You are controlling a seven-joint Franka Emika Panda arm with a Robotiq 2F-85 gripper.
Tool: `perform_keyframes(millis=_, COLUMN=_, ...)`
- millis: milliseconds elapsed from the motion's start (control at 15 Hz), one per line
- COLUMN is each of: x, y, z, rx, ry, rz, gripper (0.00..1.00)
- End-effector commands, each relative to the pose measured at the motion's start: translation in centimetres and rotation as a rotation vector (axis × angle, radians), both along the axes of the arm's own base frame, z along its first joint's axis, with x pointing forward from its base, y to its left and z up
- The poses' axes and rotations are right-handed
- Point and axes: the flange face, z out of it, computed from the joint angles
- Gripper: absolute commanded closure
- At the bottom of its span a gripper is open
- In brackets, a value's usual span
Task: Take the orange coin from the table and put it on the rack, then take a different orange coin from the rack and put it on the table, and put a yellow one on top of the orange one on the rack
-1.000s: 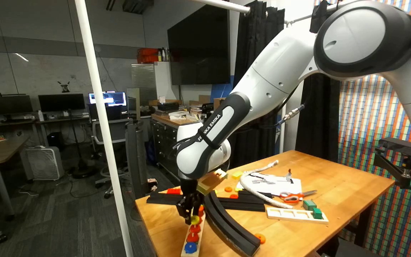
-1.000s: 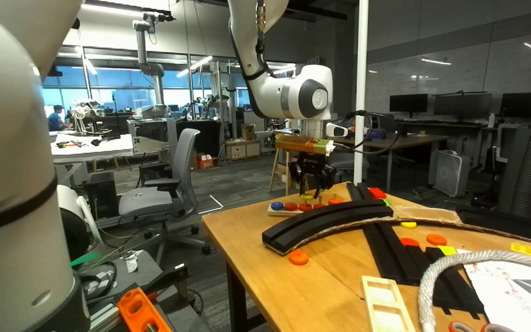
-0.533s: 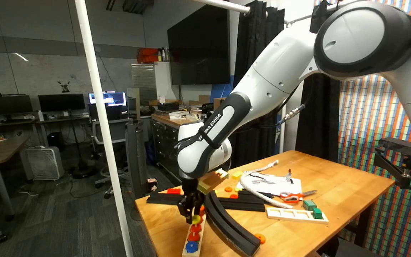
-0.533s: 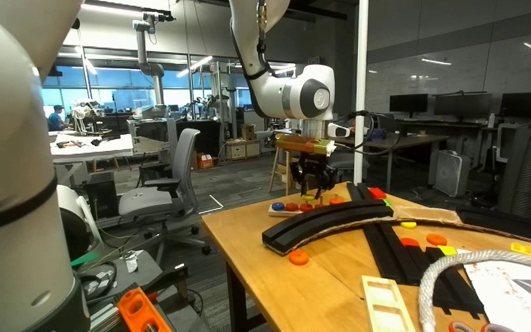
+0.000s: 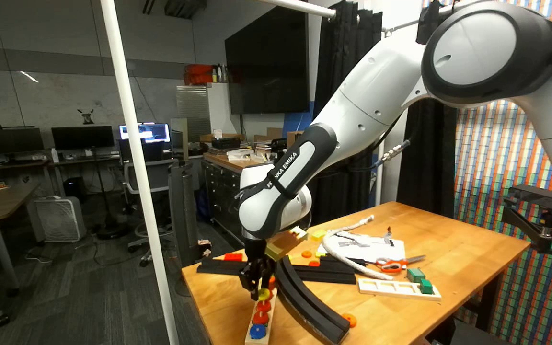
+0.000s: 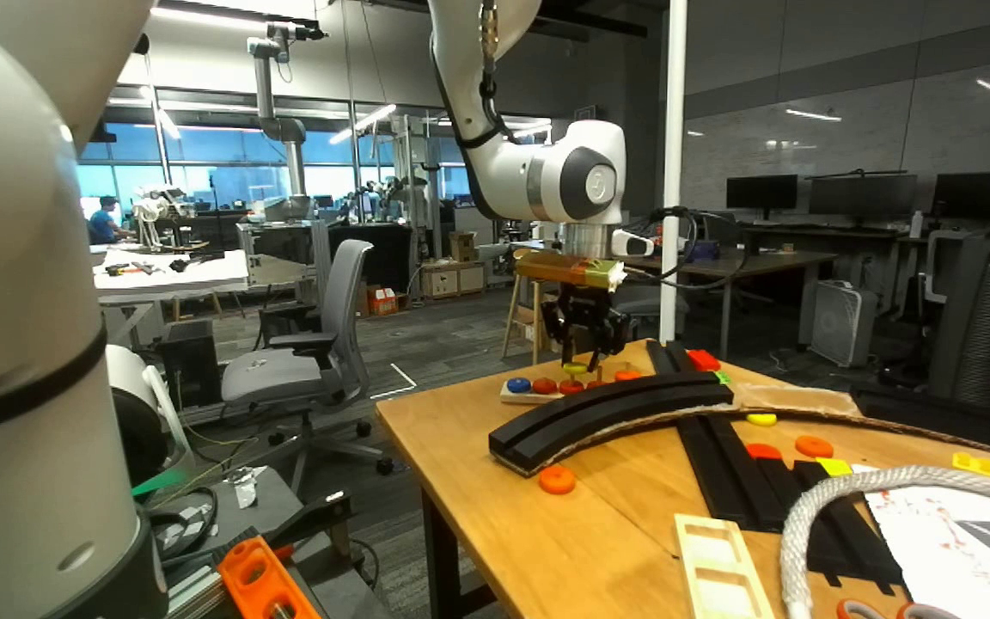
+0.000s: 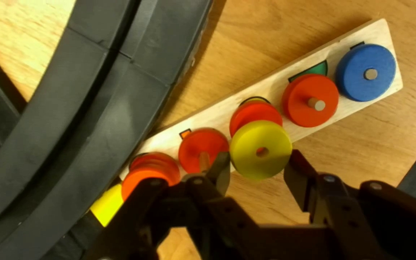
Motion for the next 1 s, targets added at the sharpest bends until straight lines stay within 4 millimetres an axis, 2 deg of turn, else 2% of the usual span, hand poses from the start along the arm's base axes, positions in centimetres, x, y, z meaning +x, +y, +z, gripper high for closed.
perform_keyframes(millis=0, x=-0.6, y=-0.5, z=0.2, rx=0.005, ry=0.005, rz=-0.03, gripper=0.78)
perform_keyframes(millis=933, x=-1.9, y=-0.7, z=0.1, rx=0.007, ry=0.001, rz=-0.059, gripper=0.78)
